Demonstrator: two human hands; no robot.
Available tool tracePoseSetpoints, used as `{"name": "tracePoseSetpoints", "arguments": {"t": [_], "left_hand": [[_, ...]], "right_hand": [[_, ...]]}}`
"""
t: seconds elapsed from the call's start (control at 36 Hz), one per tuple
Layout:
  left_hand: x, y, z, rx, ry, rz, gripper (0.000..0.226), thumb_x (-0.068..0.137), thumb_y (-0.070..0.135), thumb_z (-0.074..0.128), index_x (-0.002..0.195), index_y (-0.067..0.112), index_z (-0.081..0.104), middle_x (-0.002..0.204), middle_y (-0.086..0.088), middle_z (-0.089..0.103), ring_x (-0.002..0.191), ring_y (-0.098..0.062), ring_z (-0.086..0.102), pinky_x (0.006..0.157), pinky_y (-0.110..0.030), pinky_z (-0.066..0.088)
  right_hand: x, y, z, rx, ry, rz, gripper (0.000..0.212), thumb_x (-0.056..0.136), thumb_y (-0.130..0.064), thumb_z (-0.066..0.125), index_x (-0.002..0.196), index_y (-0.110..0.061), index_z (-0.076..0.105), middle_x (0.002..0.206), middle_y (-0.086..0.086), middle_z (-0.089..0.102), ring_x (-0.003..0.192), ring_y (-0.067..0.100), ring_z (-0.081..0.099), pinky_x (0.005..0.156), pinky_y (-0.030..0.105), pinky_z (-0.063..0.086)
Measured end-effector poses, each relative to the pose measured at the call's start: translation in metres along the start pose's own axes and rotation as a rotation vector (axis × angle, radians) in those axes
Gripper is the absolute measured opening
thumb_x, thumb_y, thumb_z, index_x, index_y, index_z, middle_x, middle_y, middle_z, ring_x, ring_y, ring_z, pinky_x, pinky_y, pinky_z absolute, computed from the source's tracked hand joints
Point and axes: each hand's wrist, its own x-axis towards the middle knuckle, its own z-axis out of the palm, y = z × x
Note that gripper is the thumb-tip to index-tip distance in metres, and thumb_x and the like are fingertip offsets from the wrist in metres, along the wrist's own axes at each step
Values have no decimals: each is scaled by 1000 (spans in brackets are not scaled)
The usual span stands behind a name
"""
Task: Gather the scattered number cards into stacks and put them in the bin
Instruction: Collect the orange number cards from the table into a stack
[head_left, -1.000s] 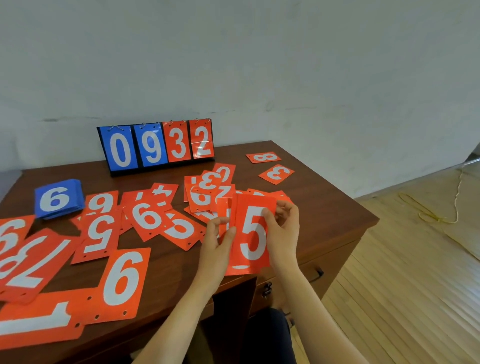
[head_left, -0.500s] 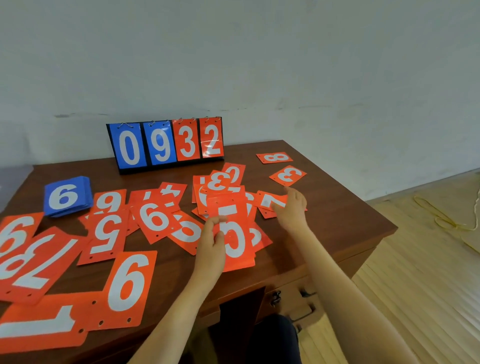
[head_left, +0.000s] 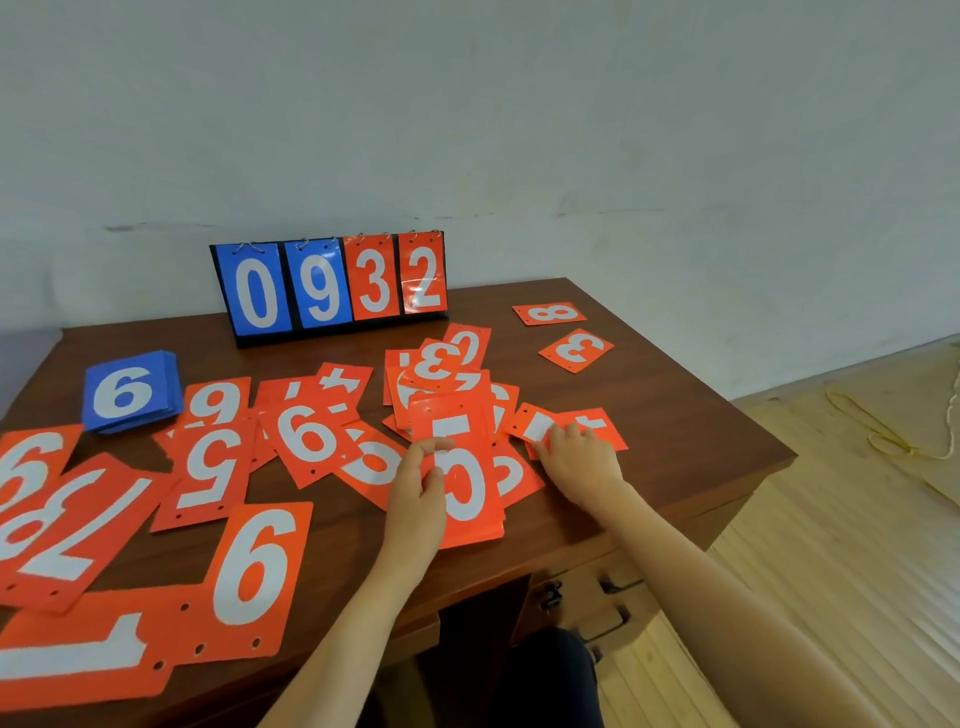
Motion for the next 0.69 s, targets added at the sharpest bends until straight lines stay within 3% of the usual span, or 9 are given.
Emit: {"name": "tracePoseSetpoints", "arguments": {"t": [0.08,0.14,0.31,0.36,0.44,0.53,0.61,0.69], "left_hand": [[-3,1,0,-13,11,-27,28,99,11,40,107,36,51,134,4,43,130,-19,40,102,-45,45],[-3,2,-1,-17,23,-27,29,99,10,40,107,36,51,136,2,43,130,-20,41,101,-46,45],[-6,6,-5,-11,58,-51,28,99,9,41,112,32,51,141,0,41,132,-21,39,101,-45,45],[-6,7,-5,-34,54,-57,28,99,9,41,112,32,51,141,0,41,131,-22,40,101,-44,45],[-6,8,-5,-31,54,-27,27,99,10,41,112,31,52,137,2,43,130,-19,39,102,-39,42],[-8,9,-3,-130,9,-14,15,98,22,45,106,33,54,120,11,55,118,-14,50,88,-28,49],[-10,10,-1,-233,-50,-39,7,94,32,51,100,34,52,112,11,59,103,-15,61,82,-34,56],[-12,10,1,-122,-95,-4,21,92,25,56,105,34,43,115,9,54,102,-16,60,80,-32,55]], "right_hand": [[-18,-3,0,17,95,-43,30,101,-22,28,114,-8,51,113,10,60,101,28,59,73,34,49],[-28,-3,-6,162,97,6,24,99,-21,31,106,-10,52,106,7,62,92,25,62,67,30,45],[-52,1,-55,1035,289,215,16,99,-24,44,104,-14,57,93,-6,63,76,6,59,63,17,49],[-55,2,-74,1284,256,222,13,99,-25,45,99,-18,56,92,-10,63,81,5,61,71,21,52],[-60,-3,-89,1588,80,158,16,99,-24,46,97,-16,60,98,-2,69,89,14,67,76,28,56],[-64,-14,-87,1533,-21,119,16,97,-22,50,99,-11,61,99,4,70,90,19,69,77,31,58],[-61,-29,-76,1343,2,146,9,94,-25,56,93,-15,57,99,3,69,89,18,68,78,35,58],[-60,-42,-66,1136,55,104,15,90,-32,62,92,-19,54,98,-4,67,87,13,66,72,25,56]]}}
